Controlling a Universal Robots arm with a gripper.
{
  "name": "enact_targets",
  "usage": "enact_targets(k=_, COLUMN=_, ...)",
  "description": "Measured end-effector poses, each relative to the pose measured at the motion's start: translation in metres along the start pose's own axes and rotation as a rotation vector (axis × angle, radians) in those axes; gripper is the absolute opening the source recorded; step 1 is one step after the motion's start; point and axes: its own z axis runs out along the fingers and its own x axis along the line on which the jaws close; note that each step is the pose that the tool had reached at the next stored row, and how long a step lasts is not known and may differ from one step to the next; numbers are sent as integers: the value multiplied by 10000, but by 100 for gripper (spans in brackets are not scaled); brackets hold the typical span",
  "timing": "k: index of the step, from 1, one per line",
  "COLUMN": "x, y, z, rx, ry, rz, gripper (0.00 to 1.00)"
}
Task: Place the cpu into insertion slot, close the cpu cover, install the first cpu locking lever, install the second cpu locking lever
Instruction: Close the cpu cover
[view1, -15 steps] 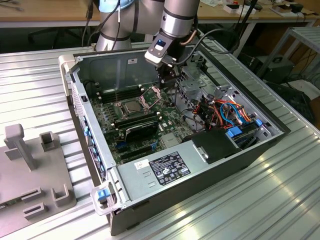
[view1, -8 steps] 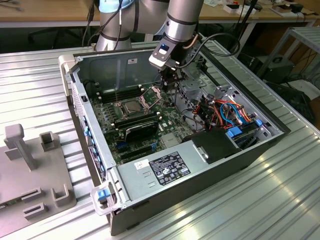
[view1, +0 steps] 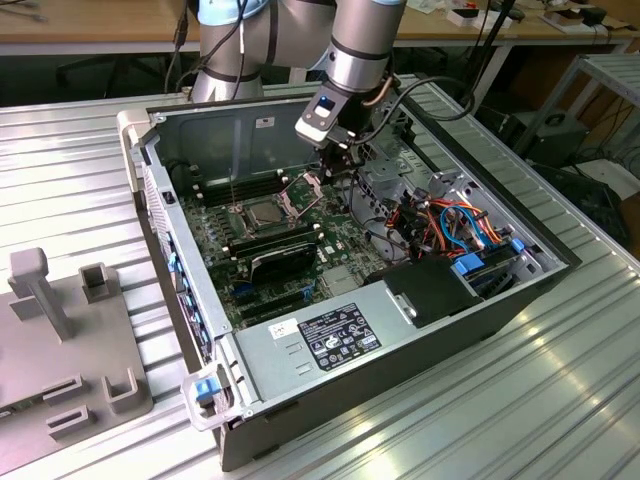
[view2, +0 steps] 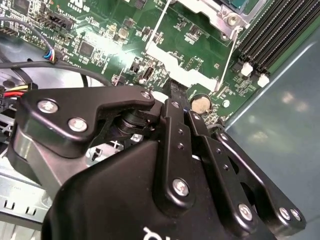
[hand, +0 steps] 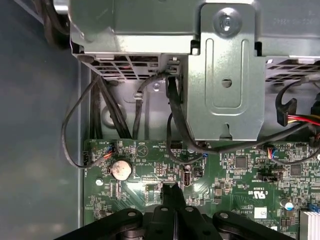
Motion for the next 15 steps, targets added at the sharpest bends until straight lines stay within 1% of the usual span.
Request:
enact_targets(k=4, x=4, y=-74, z=9, rx=17, ry=3, rz=0, gripper=11)
enact_targets(k=6, x=5, y=-97, z=13, rx=18, ry=1, rz=-1, gripper=11)
enact_targets(k=10, x=6, y=-122, z=22, rx=19, ry=1, rz=0, gripper=11)
enact_targets(k=13, x=6, y=-121, z=26, rx=18, ry=2, rz=-1, gripper=11)
enact_targets(k=15, x=6, y=-122, z=40, rx=18, ry=2, rz=-1, gripper=11)
